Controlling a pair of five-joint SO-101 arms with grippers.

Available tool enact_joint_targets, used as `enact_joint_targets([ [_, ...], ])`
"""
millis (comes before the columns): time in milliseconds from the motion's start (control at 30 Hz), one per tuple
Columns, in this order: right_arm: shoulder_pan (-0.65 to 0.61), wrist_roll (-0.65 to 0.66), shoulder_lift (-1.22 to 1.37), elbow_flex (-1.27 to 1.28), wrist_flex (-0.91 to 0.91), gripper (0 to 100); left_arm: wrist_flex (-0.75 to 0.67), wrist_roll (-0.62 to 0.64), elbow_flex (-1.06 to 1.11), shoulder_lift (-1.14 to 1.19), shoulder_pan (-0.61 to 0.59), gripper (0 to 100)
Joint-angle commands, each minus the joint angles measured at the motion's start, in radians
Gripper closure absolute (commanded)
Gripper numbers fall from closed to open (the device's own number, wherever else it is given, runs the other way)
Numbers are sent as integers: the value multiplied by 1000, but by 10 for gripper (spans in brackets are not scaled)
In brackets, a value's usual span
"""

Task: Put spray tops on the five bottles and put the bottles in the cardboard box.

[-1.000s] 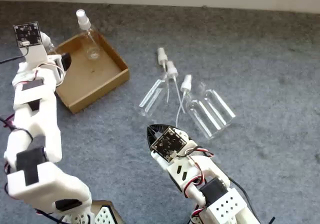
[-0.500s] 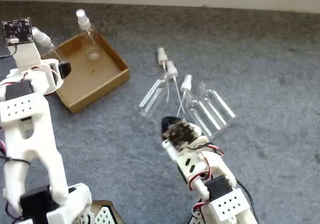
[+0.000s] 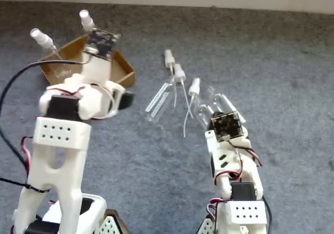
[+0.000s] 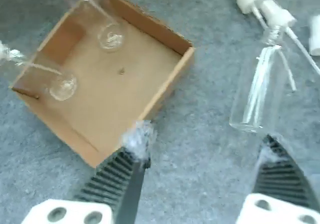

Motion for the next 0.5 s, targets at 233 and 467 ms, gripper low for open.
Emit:
enact_joint_targets([
  [233, 153, -135, -10, 117, -31, 994, 80, -9, -317, 395, 186, 708],
  [467, 163, -169, -10, 117, -27, 994, 115, -28, -533, 674, 243, 705],
])
